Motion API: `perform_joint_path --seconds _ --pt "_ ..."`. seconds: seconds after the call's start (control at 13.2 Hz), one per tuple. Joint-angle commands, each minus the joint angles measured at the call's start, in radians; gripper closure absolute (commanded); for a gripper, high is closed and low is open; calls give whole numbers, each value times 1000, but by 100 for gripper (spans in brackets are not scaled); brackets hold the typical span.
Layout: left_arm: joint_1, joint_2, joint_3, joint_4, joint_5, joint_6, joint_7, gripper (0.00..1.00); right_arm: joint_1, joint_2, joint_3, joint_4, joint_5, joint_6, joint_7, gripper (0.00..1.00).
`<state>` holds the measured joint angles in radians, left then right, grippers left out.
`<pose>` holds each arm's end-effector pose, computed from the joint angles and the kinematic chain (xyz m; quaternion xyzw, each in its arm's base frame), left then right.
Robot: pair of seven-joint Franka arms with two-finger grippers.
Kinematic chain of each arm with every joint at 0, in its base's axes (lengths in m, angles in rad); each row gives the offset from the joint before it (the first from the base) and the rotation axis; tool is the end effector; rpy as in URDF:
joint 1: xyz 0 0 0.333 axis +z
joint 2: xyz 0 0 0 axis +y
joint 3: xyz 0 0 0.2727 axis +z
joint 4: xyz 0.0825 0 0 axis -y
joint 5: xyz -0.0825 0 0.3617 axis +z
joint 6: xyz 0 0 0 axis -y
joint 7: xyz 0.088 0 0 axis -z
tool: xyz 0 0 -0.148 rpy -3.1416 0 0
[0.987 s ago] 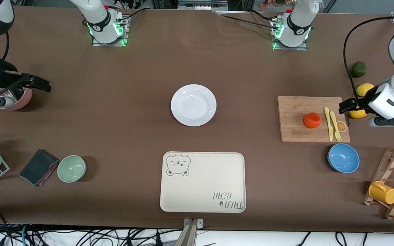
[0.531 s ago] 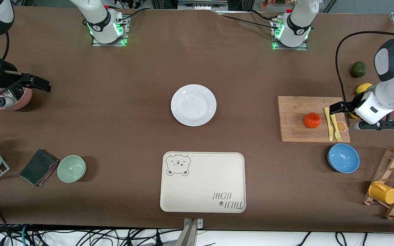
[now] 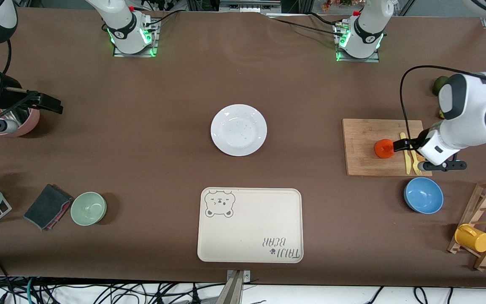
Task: Place orange and plate with both arms
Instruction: 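Reach the left gripper down to the orange on the cutting board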
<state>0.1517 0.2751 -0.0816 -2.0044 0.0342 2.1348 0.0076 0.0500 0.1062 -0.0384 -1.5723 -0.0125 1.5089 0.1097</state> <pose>0.5461 0.0407 0.2416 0.9972 0.0217 -0.0718 0.0002 0.5411 0.0051 0.4779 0.9952 -0.0488 -0.0840 0.0134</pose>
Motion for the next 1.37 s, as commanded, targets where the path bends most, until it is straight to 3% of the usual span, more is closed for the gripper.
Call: perform_joint_path --seconds 0.0,0.91,1.29 --pt "0 12 0 -39 -2 43 12 0 -9 -10 9 -3 2 -7 -7 0" --pt "2 134 3 -80 1 194 15 0 -9 -10 9 -3 2 -7 -7 0" --pt "3 136 5 -100 1 197 15 0 -9 -10 9 -3 2 -7 -7 0"
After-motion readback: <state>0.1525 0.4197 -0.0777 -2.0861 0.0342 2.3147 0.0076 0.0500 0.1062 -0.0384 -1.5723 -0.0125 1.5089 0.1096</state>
